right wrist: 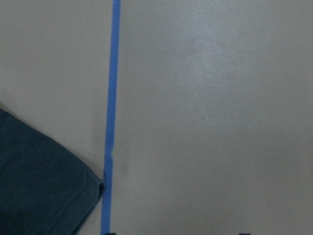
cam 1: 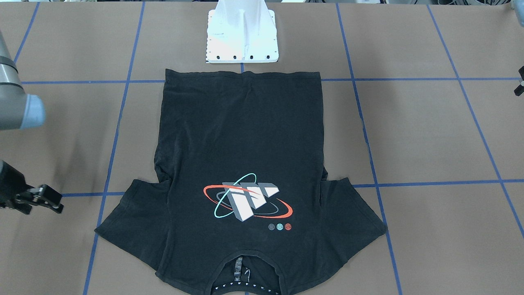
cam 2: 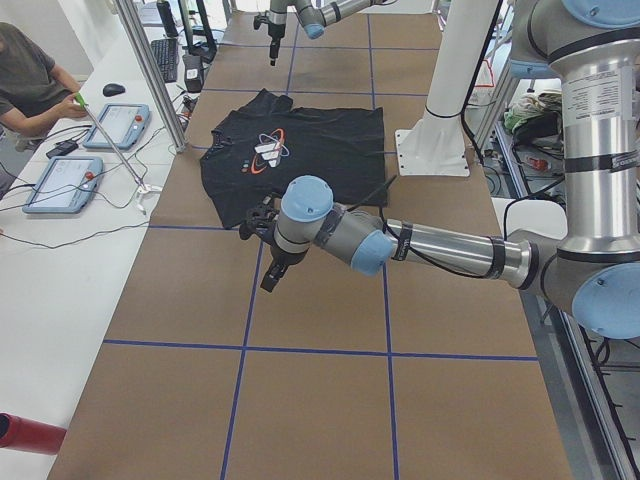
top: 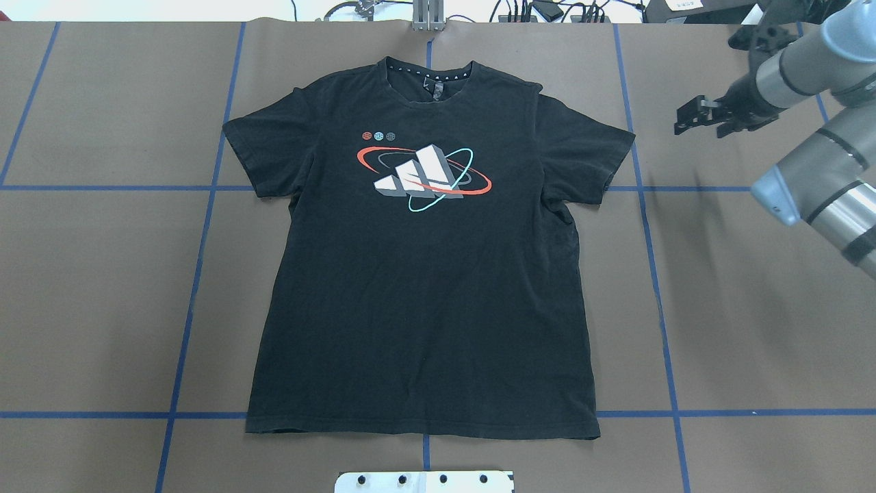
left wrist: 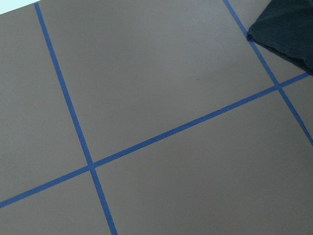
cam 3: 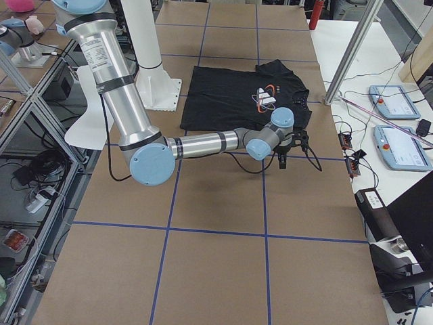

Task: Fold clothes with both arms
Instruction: 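Move the right gripper toward the shirt's sleeve nearest it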

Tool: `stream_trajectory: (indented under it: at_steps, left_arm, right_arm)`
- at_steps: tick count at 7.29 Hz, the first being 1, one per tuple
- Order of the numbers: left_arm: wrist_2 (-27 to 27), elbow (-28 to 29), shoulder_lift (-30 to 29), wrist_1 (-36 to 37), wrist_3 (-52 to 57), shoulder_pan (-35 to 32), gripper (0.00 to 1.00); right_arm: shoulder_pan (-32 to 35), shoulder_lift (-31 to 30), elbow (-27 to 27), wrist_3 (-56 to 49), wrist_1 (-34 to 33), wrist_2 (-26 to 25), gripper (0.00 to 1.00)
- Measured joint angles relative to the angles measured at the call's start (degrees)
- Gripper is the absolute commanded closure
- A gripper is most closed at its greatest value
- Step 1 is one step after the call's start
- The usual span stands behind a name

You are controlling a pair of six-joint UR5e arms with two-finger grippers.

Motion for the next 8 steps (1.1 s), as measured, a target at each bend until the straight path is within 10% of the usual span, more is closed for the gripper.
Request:
stream_trajectory:
  at_steps: [5,8]
  left_arm:
    - [0.01,0.05,0.06,-1.27,-0.3,0.96,0.0]
    - [0.06,0.05,0.06,-1.28,-0.23,0.97,0.0]
  right_arm:
    - [-5.2,6.98,-9.82,-3.43,8.38,-4.58,0.33]
    - [-5.48,7.51,-11.21,-4.67,8.39,-4.95,0.84]
